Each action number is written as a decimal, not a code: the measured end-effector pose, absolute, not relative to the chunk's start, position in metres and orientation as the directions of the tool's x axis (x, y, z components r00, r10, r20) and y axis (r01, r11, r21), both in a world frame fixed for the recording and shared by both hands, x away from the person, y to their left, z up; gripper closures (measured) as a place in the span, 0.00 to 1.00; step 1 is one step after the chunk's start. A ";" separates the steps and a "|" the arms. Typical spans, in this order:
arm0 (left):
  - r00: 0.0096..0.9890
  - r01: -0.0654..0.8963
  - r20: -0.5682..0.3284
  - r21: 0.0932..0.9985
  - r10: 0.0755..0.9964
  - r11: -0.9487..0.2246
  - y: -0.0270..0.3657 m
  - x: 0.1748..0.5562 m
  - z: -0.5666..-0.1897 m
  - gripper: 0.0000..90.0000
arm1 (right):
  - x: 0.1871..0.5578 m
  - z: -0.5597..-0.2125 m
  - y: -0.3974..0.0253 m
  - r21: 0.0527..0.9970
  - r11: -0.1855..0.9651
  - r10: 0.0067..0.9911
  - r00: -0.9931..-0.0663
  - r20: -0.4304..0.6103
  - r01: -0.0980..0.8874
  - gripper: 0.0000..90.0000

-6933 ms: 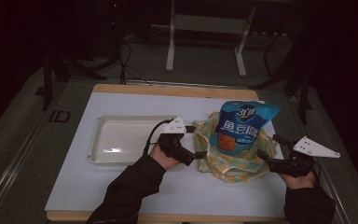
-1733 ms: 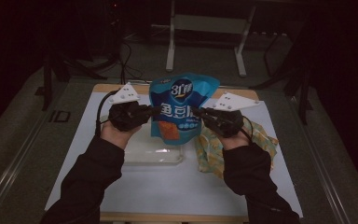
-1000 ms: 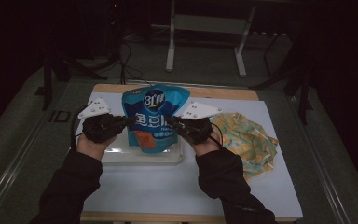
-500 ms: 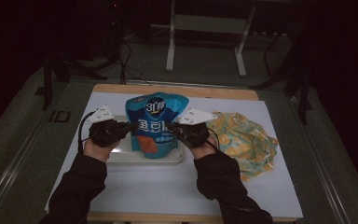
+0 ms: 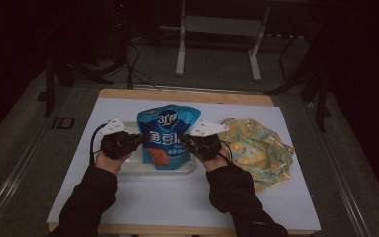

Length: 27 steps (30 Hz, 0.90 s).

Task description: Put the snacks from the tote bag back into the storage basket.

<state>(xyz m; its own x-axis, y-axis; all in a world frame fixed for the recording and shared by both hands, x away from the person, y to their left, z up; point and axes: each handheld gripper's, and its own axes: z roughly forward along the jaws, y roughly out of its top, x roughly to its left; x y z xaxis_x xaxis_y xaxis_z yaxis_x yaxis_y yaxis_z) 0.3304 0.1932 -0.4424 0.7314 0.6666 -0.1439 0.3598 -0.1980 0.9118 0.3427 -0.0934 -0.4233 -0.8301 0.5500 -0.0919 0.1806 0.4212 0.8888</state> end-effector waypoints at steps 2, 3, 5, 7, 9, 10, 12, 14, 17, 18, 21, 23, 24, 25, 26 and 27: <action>0.732 0.357 -0.145 0.914 0.666 -0.194 0.194 0.329 -0.445 0.98 | 0.342 -0.425 -0.093 0.889 0.421 0.548 -0.832 -0.089 0.182 1.00; 0.732 0.354 -0.147 0.916 0.665 -0.189 0.194 0.328 -0.445 0.98 | 0.342 -0.426 -0.094 0.890 0.418 0.548 -0.832 -0.088 0.181 1.00; 0.735 0.352 -0.149 0.918 0.661 -0.184 0.195 0.328 -0.447 0.98 | 0.341 -0.427 -0.094 0.893 0.412 0.545 -0.834 -0.084 0.180 1.00; 0.738 0.350 -0.150 0.919 0.658 -0.182 0.195 0.327 -0.448 0.98 | 0.340 -0.427 -0.095 0.894 0.413 0.544 -0.834 -0.089 0.174 1.00; 0.740 0.345 -0.145 0.920 0.657 -0.186 0.196 0.326 -0.448 0.98 | 0.340 -0.428 -0.095 0.894 0.411 0.542 -0.836 -0.085 0.176 1.00; 0.741 0.345 -0.144 0.920 0.656 -0.188 0.195 0.325 -0.448 0.98 | 0.339 -0.428 -0.096 0.894 0.411 0.540 -0.838 -0.084 0.176 1.00; 0.743 0.346 -0.143 0.918 0.654 -0.192 0.196 0.324 -0.448 0.98 | 0.338 -0.428 -0.096 0.893 0.413 0.539 -0.839 -0.082 0.178 0.99; 0.743 0.350 -0.148 0.917 0.653 -0.190 0.196 0.324 -0.448 0.97 | 0.337 -0.428 -0.097 0.894 0.413 0.536 -0.840 -0.081 0.177 0.99; 0.742 0.350 -0.152 0.919 0.653 -0.184 0.196 0.323 -0.449 0.97 | 0.336 -0.429 -0.097 0.895 0.408 0.538 -0.839 -0.077 0.180 0.99; 0.743 0.350 -0.153 0.919 0.651 -0.183 0.197 0.322 -0.449 0.97 | 0.336 -0.429 -0.097 0.895 0.407 0.538 -0.840 -0.074 0.181 0.99; 0.750 0.348 -0.160 0.920 0.642 -0.178 0.198 0.320 -0.450 0.94 | 0.336 -0.429 -0.098 0.895 0.407 0.532 -0.844 -0.070 0.182 0.98; 0.746 0.356 -0.174 0.920 0.643 -0.165 0.200 0.319 -0.451 0.91 | 0.337 -0.429 -0.099 0.895 0.401 0.527 -0.848 -0.049 0.197 0.96; 0.744 0.360 -0.177 0.918 0.644 -0.165 0.200 0.318 -0.451 0.89 | 0.338 -0.428 -0.101 0.897 0.394 0.524 -0.851 -0.042 0.199 0.96; 0.743 0.363 -0.176 0.917 0.646 -0.167 0.199 0.318 -0.451 0.83 | 0.338 -0.428 -0.102 0.897 0.395 0.523 -0.851 -0.041 0.200 0.94; 0.745 0.362 -0.172 0.916 0.645 -0.173 0.199 0.317 -0.451 0.80 | 0.338 -0.428 -0.102 0.897 0.393 0.524 -0.851 -0.038 0.202 0.92; 0.742 0.361 -0.169 0.916 0.648 -0.174 0.198 0.316 -0.451 0.77 | 0.339 -0.428 -0.103 0.898 0.387 0.522 -0.853 -0.026 0.209 0.89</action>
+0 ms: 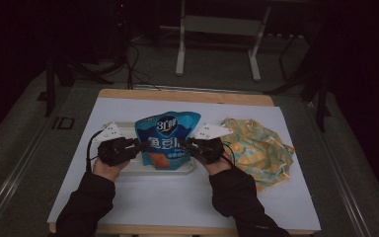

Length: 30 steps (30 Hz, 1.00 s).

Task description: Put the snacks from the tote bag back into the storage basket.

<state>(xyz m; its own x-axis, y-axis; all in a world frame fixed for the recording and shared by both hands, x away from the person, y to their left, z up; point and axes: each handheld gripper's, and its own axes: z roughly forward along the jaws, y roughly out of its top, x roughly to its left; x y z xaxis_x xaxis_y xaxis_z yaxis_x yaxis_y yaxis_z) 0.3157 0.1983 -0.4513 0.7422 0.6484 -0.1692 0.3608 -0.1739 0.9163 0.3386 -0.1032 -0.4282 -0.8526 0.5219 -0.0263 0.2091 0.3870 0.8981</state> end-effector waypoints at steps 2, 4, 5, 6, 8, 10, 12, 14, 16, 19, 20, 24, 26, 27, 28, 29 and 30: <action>0.740 0.360 -0.162 0.915 0.653 -0.181 0.199 0.314 -0.451 0.73 | 0.339 -0.428 -0.104 0.900 0.381 0.520 -0.854 -0.018 0.213 0.85; 0.736 0.360 -0.165 0.917 0.656 -0.173 0.200 0.312 -0.450 0.70 | 0.339 -0.427 -0.104 0.898 0.382 0.521 -0.853 -0.014 0.218 0.78; 0.733 0.359 -0.164 0.917 0.660 -0.171 0.201 0.311 -0.449 0.70 | 0.339 -0.427 -0.104 0.896 0.387 0.520 -0.854 -0.016 0.219 0.76; 0.732 0.356 -0.160 0.919 0.662 -0.172 0.201 0.311 -0.449 0.69 | 0.339 -0.427 -0.104 0.893 0.392 0.517 -0.856 -0.014 0.222 0.72; 0.732 0.358 -0.161 0.918 0.662 -0.172 0.202 0.309 -0.448 0.68 | 0.339 -0.427 -0.104 0.890 0.398 0.518 -0.855 -0.017 0.223 0.67; 0.734 0.361 -0.160 0.915 0.660 -0.179 0.202 0.307 -0.447 0.63 | 0.339 -0.426 -0.105 0.889 0.403 0.508 -0.861 -0.019 0.218 0.60; 0.736 0.367 -0.164 0.912 0.657 -0.185 0.201 0.304 -0.447 0.56 | 0.337 -0.425 -0.106 0.886 0.412 0.502 -0.864 -0.029 0.210 0.55; 0.734 0.362 -0.150 0.912 0.662 -0.194 0.201 0.301 -0.447 0.51 | 0.337 -0.425 -0.107 0.884 0.417 0.486 -0.874 -0.019 0.213 0.49; 0.732 0.374 -0.159 0.907 0.662 -0.196 0.200 0.298 -0.447 0.43 | 0.336 -0.425 -0.109 0.887 0.410 0.488 -0.873 -0.017 0.212 0.45; 0.734 0.385 -0.171 0.902 0.657 -0.196 0.202 0.296 -0.448 0.31 | 0.336 -0.424 -0.114 0.898 0.380 0.490 -0.871 0.009 0.223 0.38; 0.738 0.390 -0.181 0.901 0.651 -0.192 0.203 0.295 -0.449 0.28 | 0.336 -0.423 -0.116 0.899 0.375 0.491 -0.871 0.014 0.226 0.36; 0.752 0.396 -0.214 0.903 0.623 -0.168 0.207 0.292 -0.450 0.17 | 0.335 -0.422 -0.120 0.893 0.391 0.468 -0.884 0.016 0.223 0.25; 0.759 0.388 -0.211 0.907 0.616 -0.167 0.208 0.290 -0.449 0.16 | 0.333 -0.422 -0.123 0.895 0.381 0.455 -0.890 0.036 0.231 0.24; 0.758 0.387 -0.206 0.906 0.619 -0.171 0.207 0.288 -0.449 0.15 | 0.333 -0.422 -0.123 0.893 0.386 0.457 -0.889 0.032 0.231 0.22; 0.762 0.387 -0.212 0.907 0.612 -0.167 0.207 0.287 -0.450 0.14 | 0.332 -0.422 -0.124 0.892 0.389 0.458 -0.889 0.028 0.229 0.22; 0.764 0.392 -0.222 0.905 0.606 -0.163 0.207 0.286 -0.450 0.12 | 0.331 -0.421 -0.126 0.893 0.384 0.453 -0.890 0.040 0.236 0.22; 0.760 0.389 -0.215 0.907 0.613 -0.164 0.207 0.285 -0.450 0.11 | 0.331 -0.421 -0.128 0.893 0.381 0.445 -0.894 0.051 0.241 0.22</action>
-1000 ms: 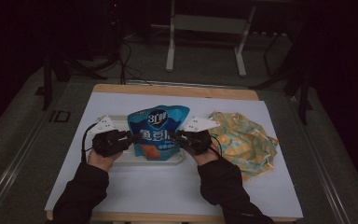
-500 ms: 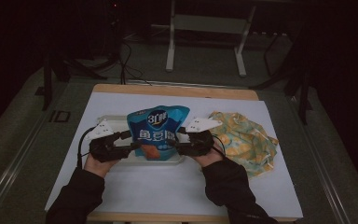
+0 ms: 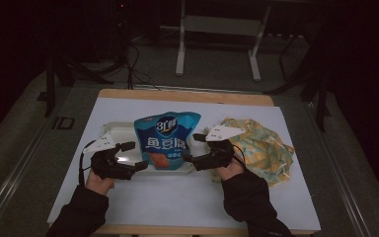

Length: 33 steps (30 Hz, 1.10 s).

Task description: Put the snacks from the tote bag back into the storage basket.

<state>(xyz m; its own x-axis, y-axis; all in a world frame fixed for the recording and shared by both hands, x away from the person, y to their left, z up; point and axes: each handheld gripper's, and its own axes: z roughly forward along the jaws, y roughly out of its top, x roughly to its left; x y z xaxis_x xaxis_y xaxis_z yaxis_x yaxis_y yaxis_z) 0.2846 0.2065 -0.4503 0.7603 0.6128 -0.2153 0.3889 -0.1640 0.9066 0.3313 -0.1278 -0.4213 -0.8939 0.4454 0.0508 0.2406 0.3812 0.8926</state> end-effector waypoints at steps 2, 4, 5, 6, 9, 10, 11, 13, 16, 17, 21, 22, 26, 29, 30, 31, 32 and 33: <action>0.760 0.389 -0.215 0.907 0.613 -0.164 0.207 0.285 -0.450 0.11 | 0.330 -0.421 -0.130 0.893 0.380 0.449 -0.892 0.049 0.240 0.22; 0.775 0.395 -0.225 0.902 0.590 -0.175 0.205 0.280 -0.453 0.12 | 0.329 -0.422 -0.135 0.893 0.370 0.453 -0.889 0.069 0.258 0.20; 0.770 0.394 -0.216 0.901 0.601 -0.182 0.205 0.279 -0.454 0.13 | 0.328 -0.422 -0.136 0.892 0.374 0.453 -0.889 0.064 0.255 0.20; 0.767 0.395 -0.211 0.899 0.605 -0.187 0.205 0.277 -0.455 0.13 | 0.327 -0.422 -0.138 0.891 0.376 0.457 -0.887 0.062 0.256 0.20; 0.765 0.408 -0.238 0.899 0.598 -0.163 0.207 0.274 -0.458 0.13 | 0.324 -0.422 -0.144 0.891 0.375 0.462 -0.885 0.060 0.256 0.20; 0.767 0.410 -0.243 0.898 0.594 -0.161 0.207 0.272 -0.459 0.13 | 0.323 -0.423 -0.146 0.892 0.374 0.462 -0.885 0.059 0.255 0.20; 0.766 0.411 -0.245 0.898 0.594 -0.159 0.208 0.270 -0.460 0.13 | 0.322 -0.423 -0.149 0.891 0.372 0.462 -0.885 0.066 0.260 0.20; 0.766 0.410 -0.244 0.898 0.594 -0.161 0.208 0.268 -0.461 0.13 | 0.319 -0.424 -0.153 0.892 0.368 0.468 -0.881 0.066 0.263 0.20; 0.771 0.411 -0.251 0.898 0.585 -0.156 0.209 0.262 -0.461 0.13 | 0.316 -0.426 -0.158 0.889 0.363 0.473 -0.877 0.082 0.279 0.20; 0.770 0.405 -0.247 0.902 0.588 -0.152 0.210 0.257 -0.462 0.13 | 0.311 -0.428 -0.162 0.888 0.366 0.471 -0.878 0.083 0.280 0.20; 0.780 0.393 -0.230 0.904 0.582 -0.170 0.207 0.247 -0.461 0.13 | 0.302 -0.430 -0.172 0.889 0.367 0.478 -0.876 0.071 0.273 0.20; 0.784 0.391 -0.231 0.905 0.577 -0.169 0.205 0.245 -0.461 0.13 | 0.300 -0.430 -0.174 0.889 0.370 0.481 -0.874 0.065 0.270 0.20; 0.797 0.385 -0.231 0.906 0.558 -0.175 0.197 0.239 -0.460 0.13 | 0.294 -0.433 -0.185 0.892 0.368 0.491 -0.870 0.055 0.264 0.19; 0.809 0.378 -0.223 0.906 0.543 -0.192 0.188 0.236 -0.461 0.13 | 0.291 -0.435 -0.194 0.889 0.370 0.505 -0.862 0.050 0.269 0.19; 0.814 0.378 -0.226 0.906 0.536 -0.192 0.186 0.235 -0.462 0.13 | 0.289 -0.436 -0.197 0.890 0.368 0.512 -0.858 0.047 0.268 0.19; 0.814 0.378 -0.226 0.906 0.536 -0.192 0.186 0.235 -0.462 0.13 | 0.289 -0.436 -0.197 0.890 0.368 0.512 -0.858 0.047 0.268 0.19; 0.814 0.378 -0.226 0.906 0.536 -0.192 0.186 0.235 -0.462 0.13 | 0.288 -0.438 -0.200 0.891 0.366 0.517 -0.855 0.045 0.268 0.19; 0.820 0.379 -0.230 0.905 0.524 -0.195 0.180 0.235 -0.464 0.13 | 0.288 -0.438 -0.200 0.891 0.366 0.517 -0.855 0.045 0.268 0.19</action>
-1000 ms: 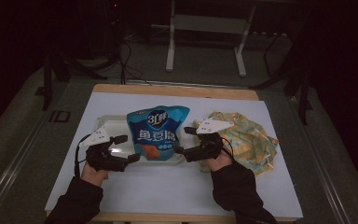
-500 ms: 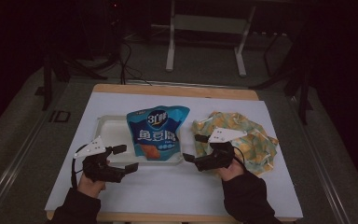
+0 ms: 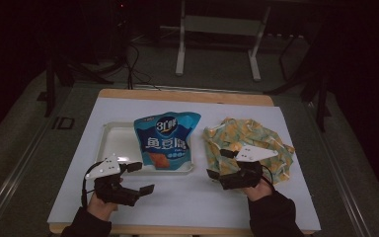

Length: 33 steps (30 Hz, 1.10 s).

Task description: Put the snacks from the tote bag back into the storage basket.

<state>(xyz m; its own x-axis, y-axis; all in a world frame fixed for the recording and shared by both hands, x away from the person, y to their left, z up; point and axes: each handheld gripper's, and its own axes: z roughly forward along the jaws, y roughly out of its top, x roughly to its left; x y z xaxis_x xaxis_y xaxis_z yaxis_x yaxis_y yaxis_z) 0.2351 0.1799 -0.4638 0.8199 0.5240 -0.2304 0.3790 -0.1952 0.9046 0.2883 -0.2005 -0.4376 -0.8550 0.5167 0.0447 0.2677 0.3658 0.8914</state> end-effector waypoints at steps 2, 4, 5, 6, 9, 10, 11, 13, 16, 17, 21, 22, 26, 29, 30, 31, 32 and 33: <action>0.825 0.383 -0.238 0.902 0.512 -0.198 0.175 0.236 -0.466 0.13 | 0.285 -0.442 -0.212 0.895 0.358 0.540 -0.841 0.036 0.268 0.18; 0.830 0.385 -0.242 0.900 0.502 -0.203 0.170 0.236 -0.469 0.13 | 0.283 -0.445 -0.218 0.896 0.353 0.552 -0.833 0.033 0.269 0.17; 0.833 0.385 -0.243 0.900 0.498 -0.205 0.168 0.237 -0.470 0.13 | 0.281 -0.446 -0.222 0.896 0.350 0.558 -0.829 0.034 0.272 0.17; 0.836 0.387 -0.246 0.898 0.490 -0.208 0.164 0.237 -0.472 0.13 | 0.280 -0.447 -0.225 0.898 0.344 0.564 -0.825 0.035 0.273 0.17; 0.844 0.386 -0.247 0.896 0.477 -0.220 0.156 0.238 -0.476 0.13 | 0.275 -0.450 -0.236 0.902 0.334 0.578 -0.815 0.034 0.275 0.17; 0.844 0.386 -0.247 0.896 0.477 -0.220 0.156 0.238 -0.476 0.13 | 0.275 -0.450 -0.236 0.902 0.334 0.578 -0.815 0.034 0.275 0.17; 0.851 0.385 -0.251 0.896 0.462 -0.222 0.152 0.238 -0.479 0.13 | 0.272 -0.451 -0.244 0.902 0.329 0.590 -0.807 0.035 0.280 0.17; 0.855 0.385 -0.254 0.895 0.453 -0.225 0.147 0.239 -0.481 0.13 | 0.269 -0.452 -0.249 0.902 0.328 0.602 -0.798 0.030 0.281 0.17; 0.863 0.380 -0.252 0.895 0.437 -0.234 0.139 0.239 -0.483 0.13 | 0.265 -0.453 -0.259 0.904 0.324 0.619 -0.785 0.020 0.279 0.17; 0.865 0.379 -0.252 0.895 0.433 -0.236 0.137 0.239 -0.484 0.13 | 0.263 -0.454 -0.262 0.905 0.321 0.626 -0.780 0.019 0.279 0.17; 0.868 0.368 -0.243 0.900 0.433 -0.232 0.129 0.240 -0.486 0.13 | 0.258 -0.457 -0.272 0.904 0.323 0.641 -0.767 0.009 0.280 0.17; 0.870 0.371 -0.251 0.901 0.424 -0.227 0.129 0.241 -0.486 0.13 | 0.257 -0.459 -0.275 0.903 0.323 0.645 -0.764 0.011 0.285 0.17; 0.869 0.368 -0.249 0.903 0.427 -0.223 0.124 0.242 -0.488 0.13 | 0.253 -0.463 -0.283 0.902 0.313 0.658 -0.753 0.020 0.297 0.17; 0.873 0.361 -0.239 0.903 0.425 -0.232 0.118 0.242 -0.490 0.13 | 0.249 -0.466 -0.287 0.901 0.313 0.664 -0.748 0.019 0.301 0.17; 0.874 0.355 -0.229 0.903 0.429 -0.241 0.117 0.241 -0.490 0.13 | 0.248 -0.468 -0.289 0.901 0.315 0.666 -0.746 0.015 0.299 0.17; 0.875 0.346 -0.213 0.903 0.434 -0.255 0.116 0.240 -0.490 0.13 | 0.247 -0.469 -0.290 0.902 0.315 0.668 -0.744 0.012 0.297 0.17; 0.875 0.337 -0.196 0.903 0.442 -0.266 0.115 0.239 -0.491 0.13 | 0.245 -0.469 -0.292 0.903 0.314 0.667 -0.745 0.010 0.293 0.17; 0.873 0.332 -0.184 0.903 0.451 -0.274 0.114 0.238 -0.492 0.13 | 0.244 -0.470 -0.293 0.906 0.312 0.667 -0.745 0.007 0.288 0.17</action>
